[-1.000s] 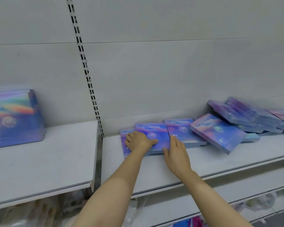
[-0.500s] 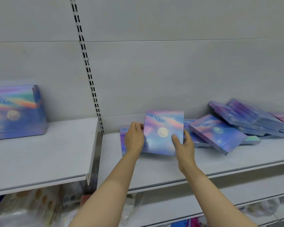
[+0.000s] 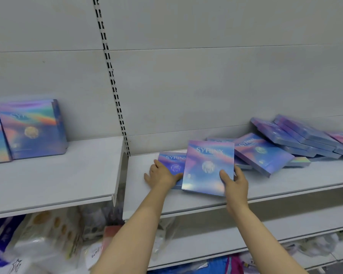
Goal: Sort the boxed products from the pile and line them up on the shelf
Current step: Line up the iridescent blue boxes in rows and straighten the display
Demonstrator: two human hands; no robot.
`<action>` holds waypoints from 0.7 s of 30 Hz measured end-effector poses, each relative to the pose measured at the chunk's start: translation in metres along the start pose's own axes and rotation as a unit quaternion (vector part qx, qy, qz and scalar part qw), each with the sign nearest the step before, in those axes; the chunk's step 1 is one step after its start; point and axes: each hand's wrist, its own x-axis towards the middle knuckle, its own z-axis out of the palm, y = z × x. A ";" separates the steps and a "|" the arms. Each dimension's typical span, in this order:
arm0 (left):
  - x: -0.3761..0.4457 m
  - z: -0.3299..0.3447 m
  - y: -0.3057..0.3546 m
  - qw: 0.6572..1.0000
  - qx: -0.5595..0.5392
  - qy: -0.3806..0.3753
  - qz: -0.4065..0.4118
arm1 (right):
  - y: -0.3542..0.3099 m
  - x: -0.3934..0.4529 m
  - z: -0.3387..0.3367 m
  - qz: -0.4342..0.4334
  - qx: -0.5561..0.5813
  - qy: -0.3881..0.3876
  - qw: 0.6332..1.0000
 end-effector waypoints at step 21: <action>-0.065 -0.060 -0.020 0.824 -0.543 0.157 0.046 | -0.022 -0.053 0.004 -0.010 0.027 -0.015 0.999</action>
